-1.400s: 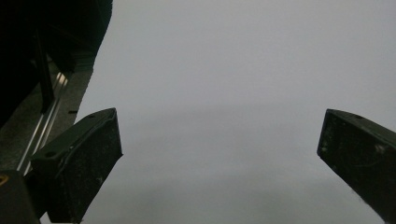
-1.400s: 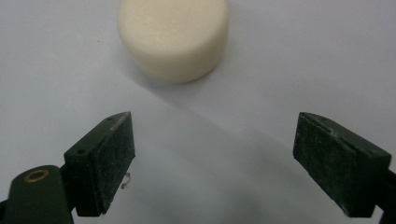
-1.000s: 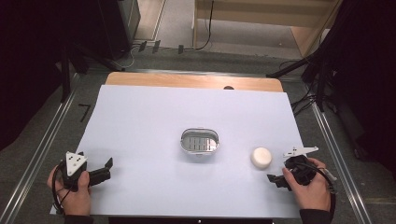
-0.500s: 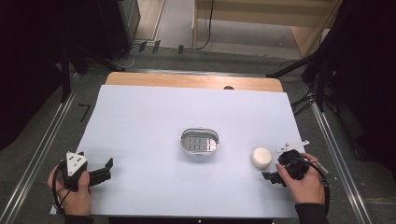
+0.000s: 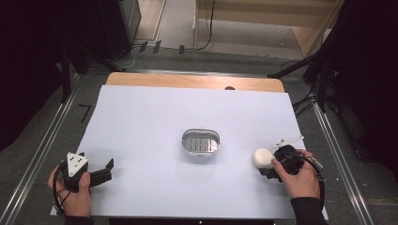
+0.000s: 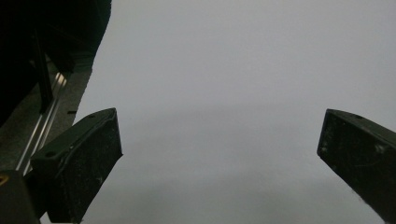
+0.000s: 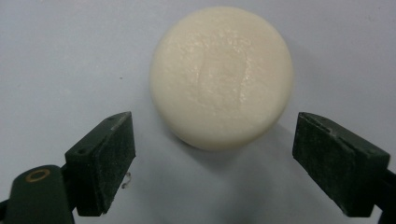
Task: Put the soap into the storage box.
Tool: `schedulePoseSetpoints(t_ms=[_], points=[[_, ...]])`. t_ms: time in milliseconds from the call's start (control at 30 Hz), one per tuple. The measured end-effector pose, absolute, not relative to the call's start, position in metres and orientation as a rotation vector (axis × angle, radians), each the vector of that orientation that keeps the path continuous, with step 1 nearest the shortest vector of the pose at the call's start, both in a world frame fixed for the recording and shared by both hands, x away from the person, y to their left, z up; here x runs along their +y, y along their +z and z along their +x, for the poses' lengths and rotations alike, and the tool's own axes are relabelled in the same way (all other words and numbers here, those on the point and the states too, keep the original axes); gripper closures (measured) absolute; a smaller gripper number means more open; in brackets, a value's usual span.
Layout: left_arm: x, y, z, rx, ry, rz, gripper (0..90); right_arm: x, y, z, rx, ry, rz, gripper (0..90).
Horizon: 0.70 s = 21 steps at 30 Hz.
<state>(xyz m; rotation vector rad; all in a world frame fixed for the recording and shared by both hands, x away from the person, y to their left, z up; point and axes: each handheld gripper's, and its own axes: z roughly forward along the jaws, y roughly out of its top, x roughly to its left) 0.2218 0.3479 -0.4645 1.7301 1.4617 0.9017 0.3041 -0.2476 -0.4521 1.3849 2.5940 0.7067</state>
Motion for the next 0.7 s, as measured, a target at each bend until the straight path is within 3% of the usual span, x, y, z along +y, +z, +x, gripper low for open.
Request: schedulePoseSetpoints(t_ms=[333, 700], points=[[0.348, -0.464, 0.222, 1.461, 0.900, 1.731, 0.2, -0.237, -0.453, 0.312, 2.591, 0.698, 1.394, 14.4], [0.348, -0.464, 0.222, 1.461, 0.900, 1.734, 0.2, -0.229, -0.456, 0.321, 2.552, 0.690, 1.436, 22.2]])
